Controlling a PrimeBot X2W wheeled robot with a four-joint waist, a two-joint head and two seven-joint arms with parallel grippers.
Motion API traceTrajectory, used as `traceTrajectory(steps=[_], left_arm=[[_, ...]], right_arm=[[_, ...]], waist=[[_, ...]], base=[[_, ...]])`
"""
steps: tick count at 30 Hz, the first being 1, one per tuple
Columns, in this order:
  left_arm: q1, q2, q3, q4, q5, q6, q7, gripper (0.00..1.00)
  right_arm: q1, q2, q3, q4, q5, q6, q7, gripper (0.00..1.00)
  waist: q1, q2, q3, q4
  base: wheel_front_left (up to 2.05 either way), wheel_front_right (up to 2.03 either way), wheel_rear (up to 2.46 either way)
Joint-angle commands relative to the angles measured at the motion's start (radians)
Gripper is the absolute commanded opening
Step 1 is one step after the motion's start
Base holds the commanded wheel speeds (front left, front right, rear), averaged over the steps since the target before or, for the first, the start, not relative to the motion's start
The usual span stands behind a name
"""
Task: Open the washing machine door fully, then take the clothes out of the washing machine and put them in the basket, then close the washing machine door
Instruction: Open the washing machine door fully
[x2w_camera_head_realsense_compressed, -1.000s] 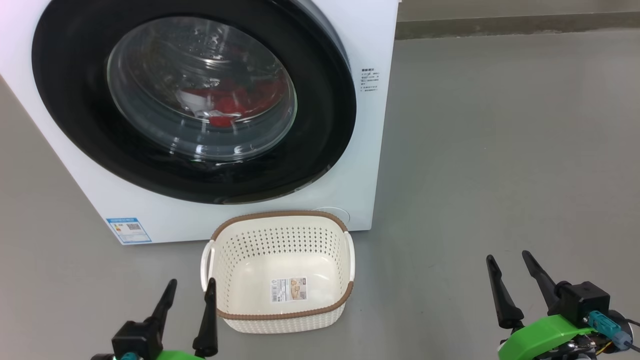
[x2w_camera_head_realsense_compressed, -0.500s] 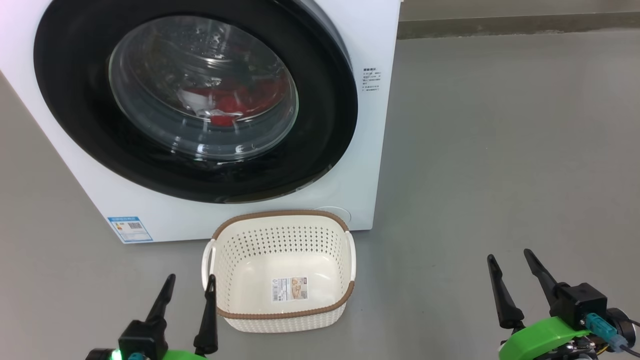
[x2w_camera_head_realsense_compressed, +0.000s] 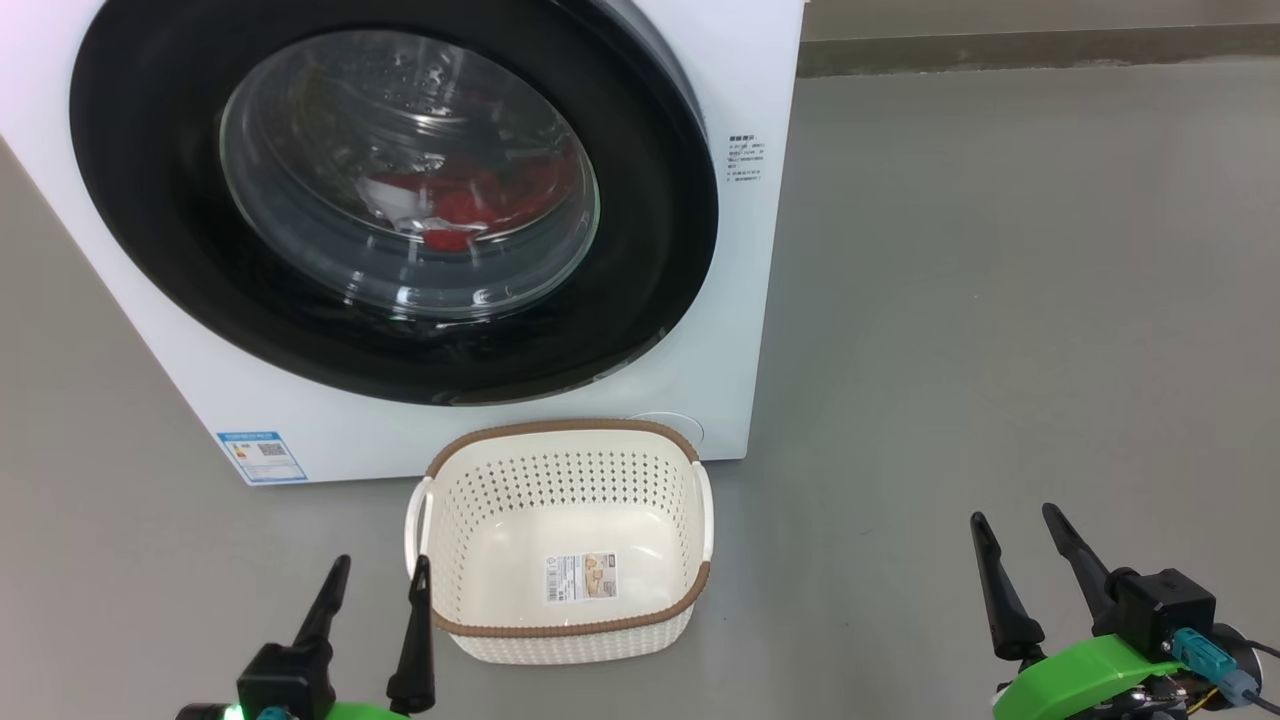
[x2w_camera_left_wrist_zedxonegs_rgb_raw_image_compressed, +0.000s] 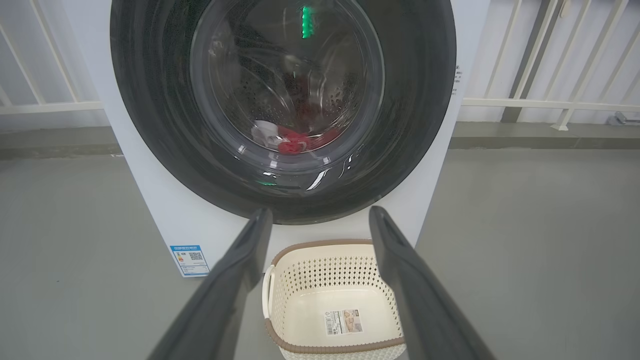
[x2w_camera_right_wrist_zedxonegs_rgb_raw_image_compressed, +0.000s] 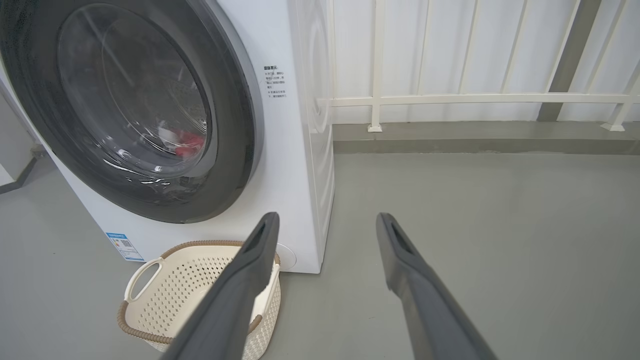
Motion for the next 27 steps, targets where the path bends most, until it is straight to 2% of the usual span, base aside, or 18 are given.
traceTrajectory(steps=[1,15,16,18,25,27], left_arm=[[-0.042,0.007,0.035,-0.017,0.001,0.003,-0.012,1.0],[-0.041,0.005,0.029,-0.012,0.01,0.009,-0.012,1.0],[-0.04,0.005,0.029,-0.012,0.009,0.009,-0.012,1.0],[-0.04,0.005,0.03,-0.011,0.009,0.008,-0.012,1.0],[-0.041,0.004,0.029,-0.009,0.012,0.009,-0.012,1.0],[-0.042,0.004,0.029,-0.009,0.012,0.008,-0.012,1.0]], right_arm=[[-0.043,-0.008,0.025,-0.018,0.0,0.0,-0.012,1.0],[-0.046,-0.008,0.025,-0.007,0.002,0.0,-0.012,1.0],[-0.047,-0.008,0.024,-0.006,0.001,0.0,-0.012,0.84],[-0.047,-0.008,0.023,-0.003,0.003,0.0,-0.012,0.0],[-0.052,-0.008,0.03,0.014,0.054,0.0,-0.012,0.0],[-0.057,-0.008,0.036,0.021,0.102,0.0,-0.012,0.0]], waist=[[-0.0001,-0.0001,0.0,0.0],[-0.0001,-0.0001,0.002,0.003],[-0.0001,-0.0001,0.002,0.003],[-0.0001,-0.0001,0.002,0.003],[-0.0001,-0.0001,0.005,0.005],[-0.0001,-0.0001,0.007,0.006]], base=[[0.0,0.0,0.0],[0.0,0.0,0.0],[0.0,0.0,0.0],[0.0,0.0,0.0],[0.0,0.0,0.0],[0.0,0.0,0.0]])
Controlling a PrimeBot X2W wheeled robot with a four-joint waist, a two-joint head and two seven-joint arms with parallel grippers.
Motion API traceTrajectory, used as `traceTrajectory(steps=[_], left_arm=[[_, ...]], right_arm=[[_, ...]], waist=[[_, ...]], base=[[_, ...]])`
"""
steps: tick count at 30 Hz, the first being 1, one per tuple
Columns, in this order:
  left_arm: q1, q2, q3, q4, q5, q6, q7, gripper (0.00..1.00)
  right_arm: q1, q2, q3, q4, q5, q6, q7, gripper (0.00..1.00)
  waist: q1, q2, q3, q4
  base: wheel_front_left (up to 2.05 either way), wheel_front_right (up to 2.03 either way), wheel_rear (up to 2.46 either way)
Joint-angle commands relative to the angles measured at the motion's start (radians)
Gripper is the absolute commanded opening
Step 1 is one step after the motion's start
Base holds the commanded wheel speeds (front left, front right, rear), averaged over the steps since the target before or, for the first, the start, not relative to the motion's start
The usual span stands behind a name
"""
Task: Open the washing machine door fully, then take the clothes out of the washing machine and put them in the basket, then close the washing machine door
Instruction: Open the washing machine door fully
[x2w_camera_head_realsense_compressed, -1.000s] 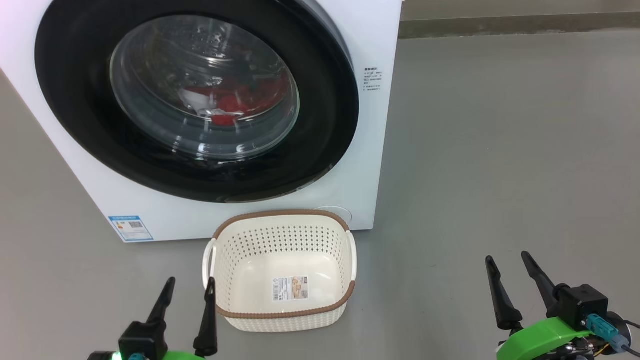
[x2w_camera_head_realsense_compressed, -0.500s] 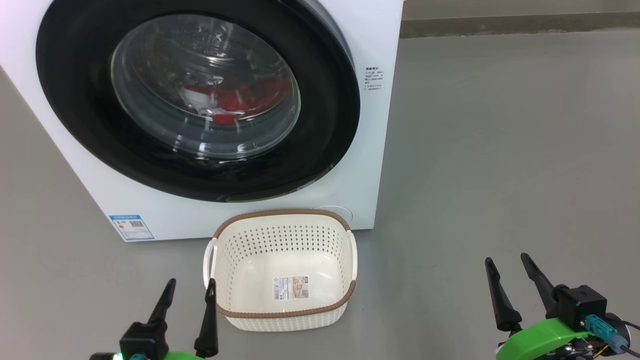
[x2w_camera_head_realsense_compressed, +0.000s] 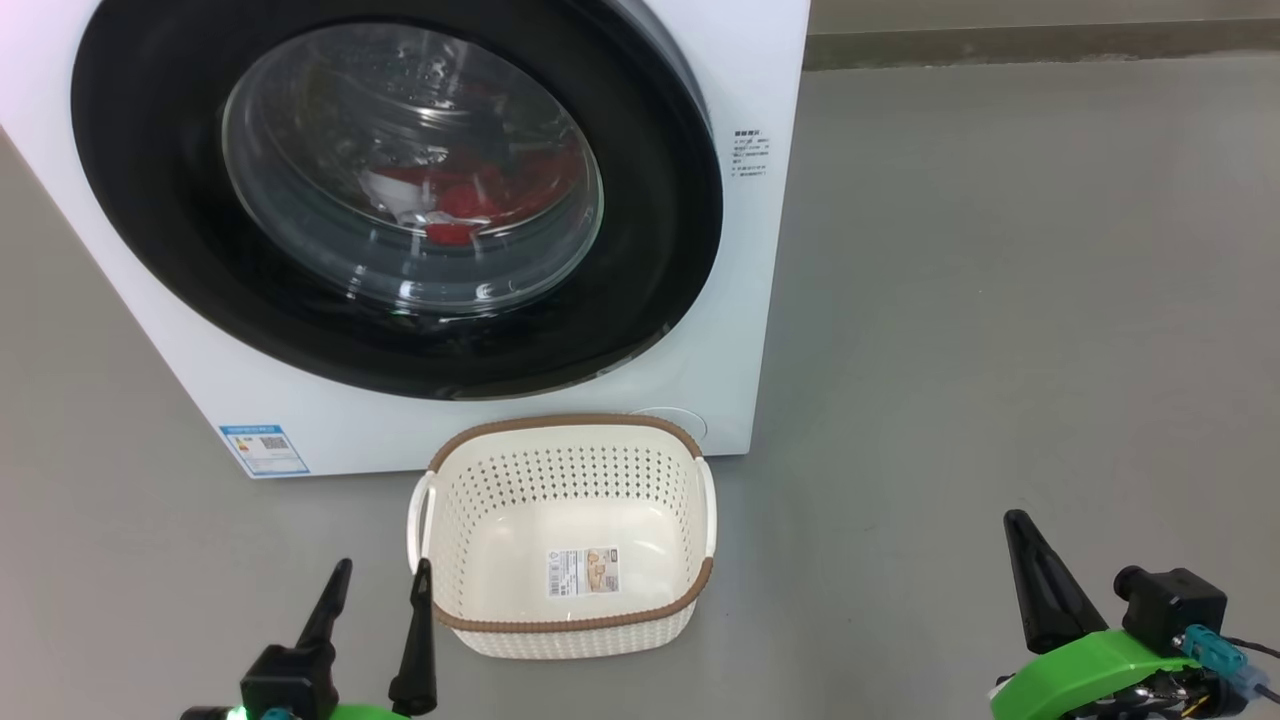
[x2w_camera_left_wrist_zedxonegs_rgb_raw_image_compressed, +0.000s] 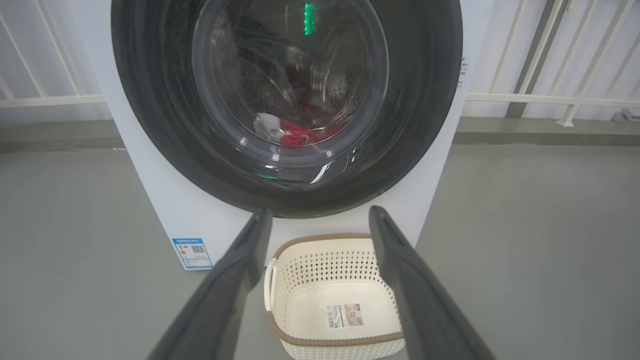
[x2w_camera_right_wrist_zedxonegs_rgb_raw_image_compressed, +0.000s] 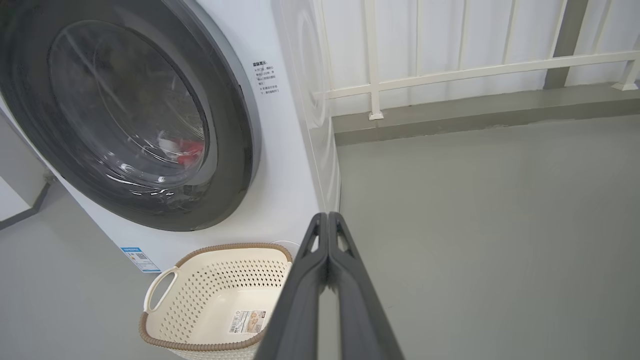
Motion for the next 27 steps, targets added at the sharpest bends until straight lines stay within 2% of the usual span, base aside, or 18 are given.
traceTrajectory(steps=[1,4,9,18,23,27], left_arm=[[-0.042,0.007,0.031,-0.021,0.012,0.003,-0.012,1.0],[-0.042,0.007,0.031,-0.022,0.01,0.003,-0.012,1.0],[-0.05,0.005,0.026,-0.031,0.003,0.002,-0.012,1.0],[-0.087,0.003,0.008,-0.063,0.0,0.01,-0.012,1.0],[-0.116,0.003,-0.008,-0.082,-0.001,0.014,-0.012,1.0],[-0.14,0.002,-0.024,-0.103,-0.003,0.019,-0.012,1.0]], right_arm=[[-0.045,-0.008,0.03,-0.015,0.024,0.0,-0.012,0.0],[-0.056,-0.008,0.042,-0.002,0.123,0.0,-0.012,0.0],[-0.093,-0.008,0.057,-0.003,0.384,0.0,0.02,0.0],[-0.224,-0.008,0.003,-0.038,0.905,0.0,0.182,0.0],[-0.327,-0.011,-0.061,0.0,1.107,0.0,0.3,0.0],[-0.421,-0.029,-0.103,0.057,1.21,0.0,0.377,0.0]], waist=[[0.0,0.0,0.001,0.001],[0.0,0.0,0.005,0.003],[0.0,0.0,0.022,0.009],[0.0,0.0,0.096,0.019],[0.0,0.0,0.141,0.034],[0.0,0.0,0.182,0.048]], base=[[0.0,0.0,0.0],[0.0,0.0,0.0],[0.0,0.0,0.0],[0.0,0.0,0.0],[0.0,0.0,0.0],[0.0,0.0,0.0]])
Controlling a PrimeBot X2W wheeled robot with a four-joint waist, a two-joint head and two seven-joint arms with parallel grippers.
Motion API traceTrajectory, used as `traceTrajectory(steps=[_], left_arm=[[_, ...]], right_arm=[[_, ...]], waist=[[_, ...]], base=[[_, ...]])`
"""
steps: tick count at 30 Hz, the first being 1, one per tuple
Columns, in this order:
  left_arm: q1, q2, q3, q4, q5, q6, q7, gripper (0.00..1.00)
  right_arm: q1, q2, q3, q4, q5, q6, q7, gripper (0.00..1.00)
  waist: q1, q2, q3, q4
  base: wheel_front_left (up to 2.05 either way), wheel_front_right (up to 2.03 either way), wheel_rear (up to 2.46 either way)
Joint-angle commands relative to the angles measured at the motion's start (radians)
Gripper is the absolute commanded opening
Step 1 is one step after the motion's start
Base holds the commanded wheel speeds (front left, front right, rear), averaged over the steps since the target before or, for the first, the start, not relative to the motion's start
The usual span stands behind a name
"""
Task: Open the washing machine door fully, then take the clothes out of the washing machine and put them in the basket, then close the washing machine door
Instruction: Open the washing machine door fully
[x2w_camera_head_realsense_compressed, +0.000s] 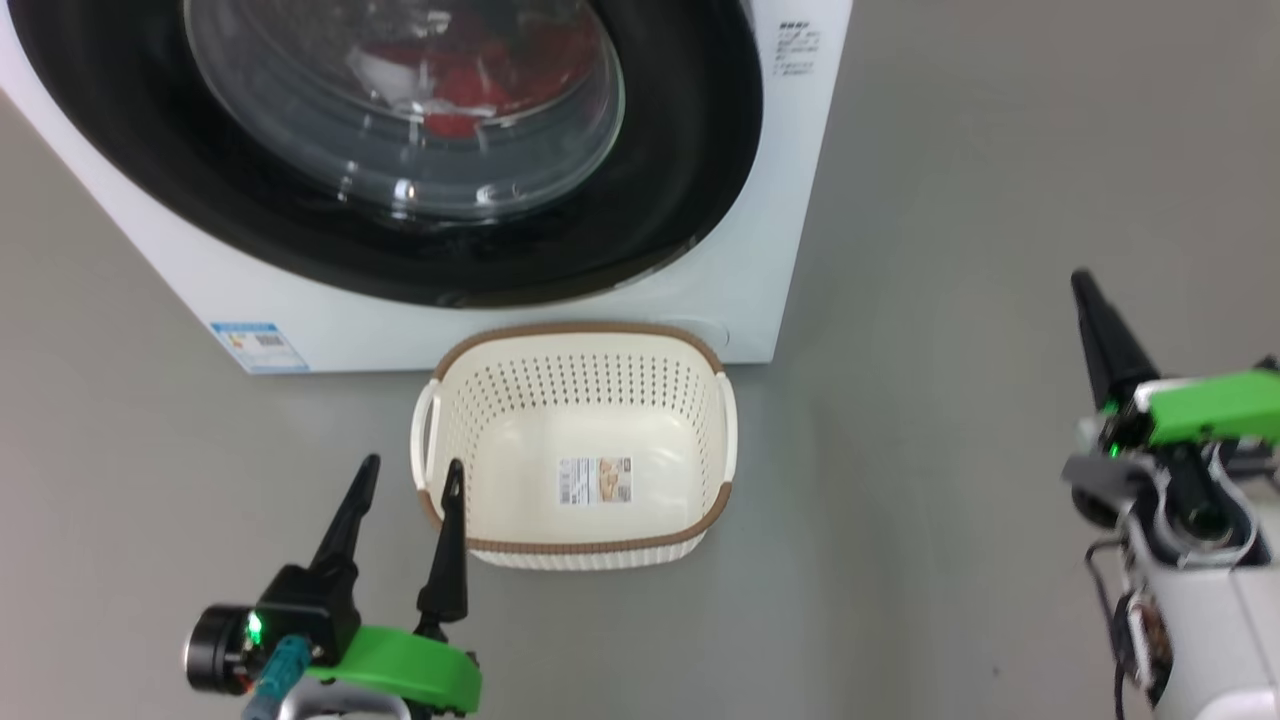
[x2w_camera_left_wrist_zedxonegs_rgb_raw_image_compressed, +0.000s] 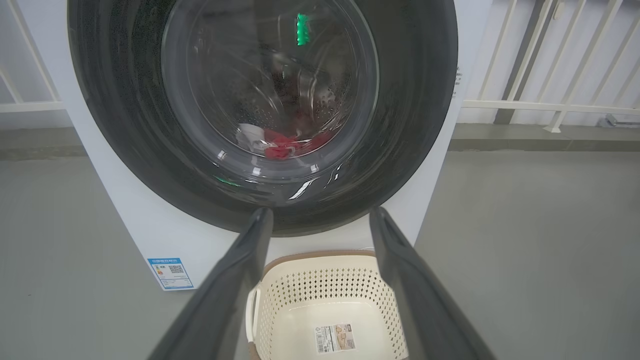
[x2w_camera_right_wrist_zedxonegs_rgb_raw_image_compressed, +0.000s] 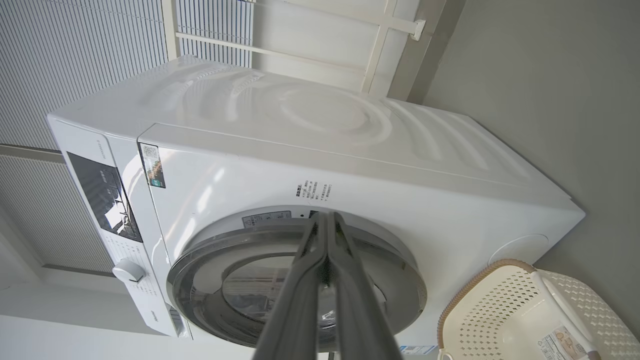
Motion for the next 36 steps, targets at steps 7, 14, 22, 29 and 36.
traceTrajectory(steps=[7,14,22,29,36], left_arm=[[-0.081,0.007,-0.01,-0.062,-0.016,0.024,-0.012,1.0],[-0.135,0.007,-0.057,-0.083,-0.039,0.045,-0.012,1.0],[-0.188,0.007,-0.113,-0.104,-0.064,0.066,-0.012,1.0],[-0.212,0.007,-0.158,-0.111,-0.08,0.079,-0.012,1.0],[-0.231,0.007,-0.195,-0.118,-0.095,0.091,-0.012,1.0]], right_arm=[[-0.214,-0.05,0.01,0.095,0.073,0.001,0.116,0.0],[-0.383,-0.077,0.023,0.192,0.101,0.001,0.2,0.0],[-0.565,-0.098,0.051,0.294,0.106,0.001,0.281,0.0],[-0.691,-0.101,0.083,0.355,0.08,0.001,0.302,0.0],[-0.775,-0.096,0.103,0.396,0.062,0.001,0.311,0.0]], waist=[[0.0,0.0,0.107,0.046],[-0.0001,0.0,0.183,0.087],[-0.0001,0.0,0.242,0.134],[-0.0001,0.0,0.272,0.171],[-0.0001,0.0,0.296,0.205]], base=[[0.0,0.0,0.0],[0.0,0.0,0.0],[0.0,0.0,0.0],[0.0,0.0,0.0],[0.0,0.0,0.0]])
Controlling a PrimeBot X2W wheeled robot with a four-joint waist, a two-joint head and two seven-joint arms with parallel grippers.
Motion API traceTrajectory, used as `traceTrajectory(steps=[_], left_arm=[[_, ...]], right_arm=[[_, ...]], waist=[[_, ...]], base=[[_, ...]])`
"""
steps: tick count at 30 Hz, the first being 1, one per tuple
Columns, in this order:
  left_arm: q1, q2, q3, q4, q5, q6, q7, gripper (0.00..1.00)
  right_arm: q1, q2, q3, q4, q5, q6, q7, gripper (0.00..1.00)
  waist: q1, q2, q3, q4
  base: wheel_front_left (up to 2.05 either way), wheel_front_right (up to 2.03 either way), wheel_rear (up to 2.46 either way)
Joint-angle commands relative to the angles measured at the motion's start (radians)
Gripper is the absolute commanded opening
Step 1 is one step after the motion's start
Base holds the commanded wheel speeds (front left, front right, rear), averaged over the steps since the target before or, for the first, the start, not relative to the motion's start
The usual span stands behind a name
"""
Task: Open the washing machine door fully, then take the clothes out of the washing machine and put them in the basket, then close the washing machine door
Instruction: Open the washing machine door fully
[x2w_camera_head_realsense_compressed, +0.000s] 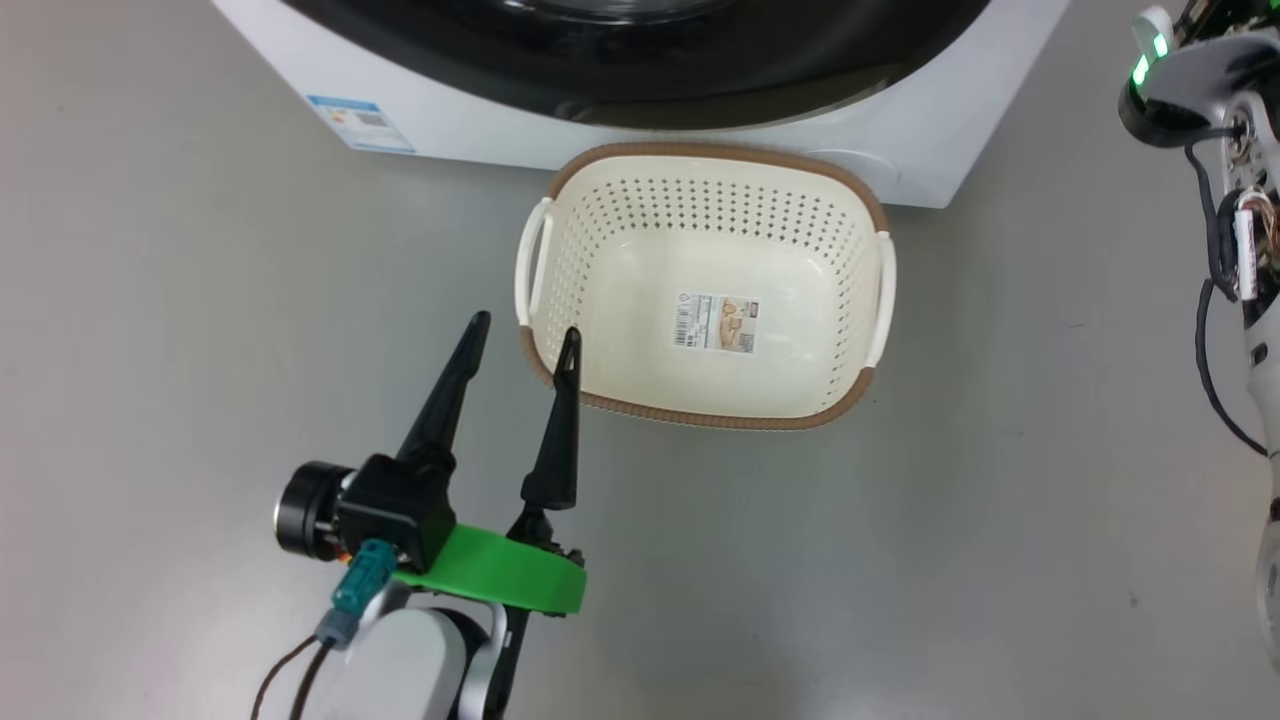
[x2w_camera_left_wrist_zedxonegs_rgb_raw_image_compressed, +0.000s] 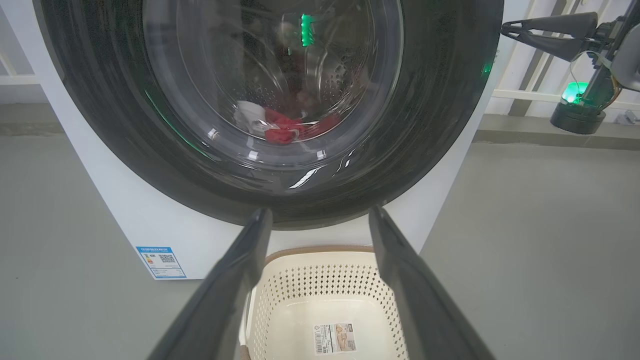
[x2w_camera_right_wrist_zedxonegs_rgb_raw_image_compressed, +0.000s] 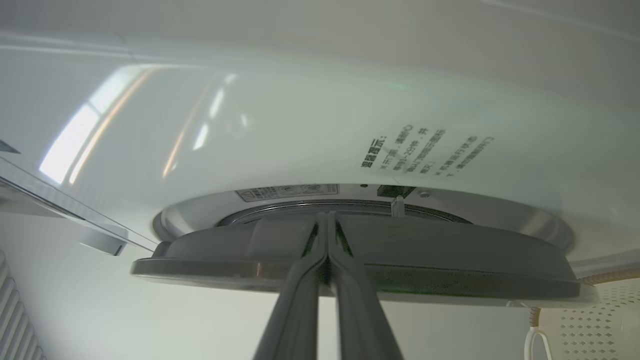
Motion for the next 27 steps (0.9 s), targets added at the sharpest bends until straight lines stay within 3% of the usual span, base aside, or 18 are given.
traceTrajectory(steps=[1,18,27], left_arm=[[-0.017,0.012,0.017,-0.03,-0.006,0.01,-0.012,1.0],[-0.043,0.012,-0.033,-0.05,-0.029,0.03,-0.012,1.0],[-0.052,0.012,-0.033,-0.05,-0.026,0.038,-0.012,1.0]], right_arm=[[-0.041,0.012,0.018,-0.014,-0.018,0.001,0.01,0.0],[-0.151,-0.014,0.034,0.09,-0.041,0.001,0.028,0.0],[-0.161,-0.02,0.039,0.109,-0.027,0.001,0.107,0.0]], waist=[[0.0,0.0,0.014,0.022],[0.0,0.0,0.056,0.07],[0.0,0.0,0.063,0.071]], base=[[0.0,0.0,0.0],[0.0,0.0,0.0],[0.0,0.0,0.0]])
